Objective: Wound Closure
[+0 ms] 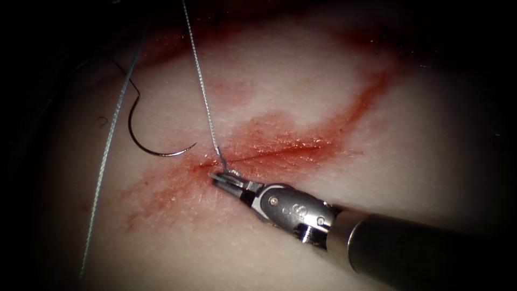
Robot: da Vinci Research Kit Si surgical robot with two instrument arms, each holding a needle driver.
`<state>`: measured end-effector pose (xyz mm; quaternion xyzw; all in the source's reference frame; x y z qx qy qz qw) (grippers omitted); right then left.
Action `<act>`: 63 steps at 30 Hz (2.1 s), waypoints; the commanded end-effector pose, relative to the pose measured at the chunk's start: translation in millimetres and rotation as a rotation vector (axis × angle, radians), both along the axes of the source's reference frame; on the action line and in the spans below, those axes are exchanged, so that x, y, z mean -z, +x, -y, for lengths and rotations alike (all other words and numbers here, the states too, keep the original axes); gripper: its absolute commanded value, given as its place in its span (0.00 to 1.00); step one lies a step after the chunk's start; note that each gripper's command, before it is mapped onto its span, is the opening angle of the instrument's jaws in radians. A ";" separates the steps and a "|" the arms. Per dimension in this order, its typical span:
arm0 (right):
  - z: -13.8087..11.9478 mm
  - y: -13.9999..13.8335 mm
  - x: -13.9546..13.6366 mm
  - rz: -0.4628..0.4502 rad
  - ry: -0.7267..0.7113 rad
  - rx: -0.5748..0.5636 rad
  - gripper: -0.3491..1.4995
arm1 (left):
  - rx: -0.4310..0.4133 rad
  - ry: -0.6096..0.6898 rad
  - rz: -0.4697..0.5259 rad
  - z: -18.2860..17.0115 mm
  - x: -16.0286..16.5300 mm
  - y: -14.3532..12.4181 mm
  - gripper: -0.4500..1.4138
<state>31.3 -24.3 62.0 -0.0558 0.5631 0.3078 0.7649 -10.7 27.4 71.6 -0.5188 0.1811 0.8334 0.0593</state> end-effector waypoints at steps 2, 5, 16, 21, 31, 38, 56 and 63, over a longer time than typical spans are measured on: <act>0.7 0.9 -0.3 -0.002 0.001 0.003 0.00 | 0.003 -0.014 -0.015 -0.7 -0.8 -0.5 0.00; 0.8 1.0 -0.1 0.001 -0.002 0.004 0.00 | 0.009 -0.033 -0.043 -1.4 -1.0 -0.4 0.00; 1.2 1.0 0.2 0.013 -0.037 0.027 0.00 | 0.090 -0.138 -0.111 -4.7 -0.7 -0.4 0.00; 2.0 0.9 0.3 0.000 -0.044 0.054 0.00 | 0.120 -0.172 -0.127 -6.0 -0.2 -0.3 0.00; 5.2 1.3 0.3 -0.007 -0.030 0.175 0.00 | 0.119 -0.204 -0.178 -7.1 -0.1 -0.1 0.00; 7.9 0.9 -1.6 0.023 -0.033 0.243 0.00 | 0.136 -0.222 -0.202 -9.1 0.0 0.1 0.00; 10.4 1.2 -2.9 0.039 -0.006 0.307 0.00 | 0.144 -0.226 -0.181 -8.7 0.3 0.0 0.00; 7.2 0.0 -1.6 0.018 -0.059 0.315 0.52 | 0.121 -0.143 -0.030 -4.3 2.2 -1.4 0.00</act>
